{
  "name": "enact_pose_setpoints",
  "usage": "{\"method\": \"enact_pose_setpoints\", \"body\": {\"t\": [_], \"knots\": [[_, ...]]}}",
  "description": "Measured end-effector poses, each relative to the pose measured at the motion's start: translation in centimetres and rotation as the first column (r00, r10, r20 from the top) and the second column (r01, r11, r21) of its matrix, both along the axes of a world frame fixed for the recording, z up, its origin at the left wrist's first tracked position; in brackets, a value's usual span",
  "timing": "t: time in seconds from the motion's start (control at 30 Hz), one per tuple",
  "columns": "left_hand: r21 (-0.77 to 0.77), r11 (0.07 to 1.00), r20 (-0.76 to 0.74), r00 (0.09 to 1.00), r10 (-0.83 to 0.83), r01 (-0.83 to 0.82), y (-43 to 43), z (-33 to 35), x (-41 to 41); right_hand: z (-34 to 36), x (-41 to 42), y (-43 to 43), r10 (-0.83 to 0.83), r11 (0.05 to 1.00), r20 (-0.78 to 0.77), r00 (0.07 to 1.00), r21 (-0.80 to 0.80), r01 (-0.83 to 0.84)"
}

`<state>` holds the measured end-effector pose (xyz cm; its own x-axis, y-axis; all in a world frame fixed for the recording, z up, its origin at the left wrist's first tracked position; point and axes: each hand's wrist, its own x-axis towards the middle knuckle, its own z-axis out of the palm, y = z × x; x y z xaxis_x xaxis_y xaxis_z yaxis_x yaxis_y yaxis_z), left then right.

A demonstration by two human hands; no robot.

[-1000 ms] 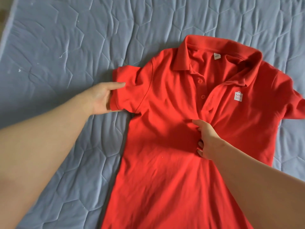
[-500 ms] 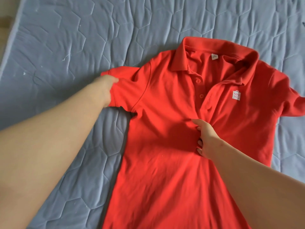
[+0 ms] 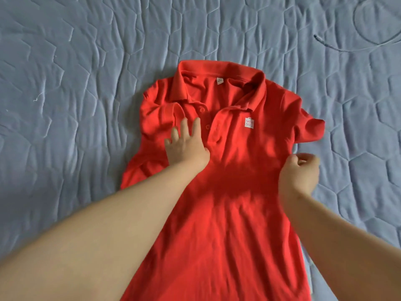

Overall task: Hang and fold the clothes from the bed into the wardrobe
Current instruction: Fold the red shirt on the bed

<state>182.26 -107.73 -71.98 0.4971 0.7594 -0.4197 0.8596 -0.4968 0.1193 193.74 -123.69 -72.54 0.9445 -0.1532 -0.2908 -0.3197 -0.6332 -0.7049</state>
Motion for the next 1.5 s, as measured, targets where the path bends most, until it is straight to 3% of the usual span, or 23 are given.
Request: {"method": "enact_pose_setpoints", "body": {"t": [0.1,0.17,0.27,0.4,0.53,0.67,0.77,0.8,0.9,1.0,1.1,1.17,1.23,1.27,1.33,1.37,1.43,1.5], "knots": [[-0.067,0.971,0.157,0.963,-0.218,0.230,-2.6,-0.1,1.9,-0.6,3.2,-1.0,-0.104,0.992,-0.173,0.979,0.055,0.115],[-0.200,0.923,0.143,0.942,-0.304,0.329,-4.5,-0.5,3.8,-1.1,4.8,-1.2,-0.053,0.961,-0.345,0.937,0.238,0.142],[-0.363,0.883,-0.003,0.947,-0.321,0.298,-5.6,-1.8,5.8,-1.1,6.6,-1.0,0.073,0.895,-0.447,0.892,0.424,0.139],[-0.389,0.877,-0.145,0.921,-0.362,0.283,-5.7,-2.9,6.8,-0.9,8.5,-0.1,0.250,0.875,-0.497,0.831,0.483,0.025],[-0.406,0.871,-0.170,0.914,-0.369,0.277,-5.7,-2.6,7.2,-0.4,9.4,0.5,0.246,0.848,-0.638,0.730,0.506,0.156],[-0.433,0.861,-0.163,0.916,-0.366,0.267,-5.2,-2.2,7.3,0.6,9.3,-0.1,0.251,0.618,-0.726,0.640,0.630,0.471],[-0.447,0.857,-0.144,0.925,-0.351,0.255,-5.2,-2.0,7.1,1.0,8.8,-2.4,0.086,0.387,-0.756,0.649,0.626,0.677],[-0.447,0.859,-0.141,0.928,-0.344,0.251,-5.3,-2.0,7.2,0.9,8.5,-3.4,0.029,0.360,-0.755,0.655,0.619,0.698],[-0.427,0.871,-0.131,0.937,-0.324,0.242,-5.5,-2.2,7.0,0.6,7.7,-5.4,-0.017,0.455,-0.741,0.671,0.592,0.665],[-0.422,0.874,-0.097,0.947,-0.307,0.240,-5.7,-2.5,6.7,0.9,8.6,-4.7,-0.060,0.466,-0.664,0.746,0.642,0.609],[-0.439,0.877,-0.085,0.963,-0.256,0.194,-5.5,-2.6,6.9,2.5,10.2,-2.5,-0.066,0.583,-0.491,0.869,0.687,0.433],[-0.417,0.902,-0.040,0.989,-0.141,0.111,-5.3,-2.4,7.6,3.5,10.5,-1.1,0.074,0.662,-0.386,0.919,0.709,0.244],[-0.371,0.928,0.040,0.999,-0.004,0.018,-5.4,-2.3,8.5,3.7,10.0,-0.5,0.213,0.674,-0.405,0.889,0.720,0.166],[-0.364,0.932,0.074,0.997,0.035,-0.006,-5.4,-2.2,8.8,3.5,9.7,-0.4,0.230,0.662,-0.460,0.858,0.720,0.209],[-0.386,0.922,0.104,0.994,0.028,0.015,-5.5,-2.4,9.0,2.8,9.2,-0.6,0.164,0.658,-0.590,0.790,0.663,0.358],[-0.401,0.915,0.095,0.995,-0.003,0.041,-5.5,-2.5,8.8,2.4,8.9,-0.8,0.145,0.702,-0.624,0.768,0.612,0.365],[-0.415,0.905,0.062,0.996,-0.070,0.090,-5.3,-2.9,8.3,1.4,8.4,-1.2,0.219,0.849,-0.622,0.752,0.502,0.168],[-0.424,0.898,0.044,0.993,-0.112,0.120,-5.2,-3.2,8.0,0.6,8.0,-1.2,0.357,0.901,-0.601,0.715,0.423,-0.094]]}}
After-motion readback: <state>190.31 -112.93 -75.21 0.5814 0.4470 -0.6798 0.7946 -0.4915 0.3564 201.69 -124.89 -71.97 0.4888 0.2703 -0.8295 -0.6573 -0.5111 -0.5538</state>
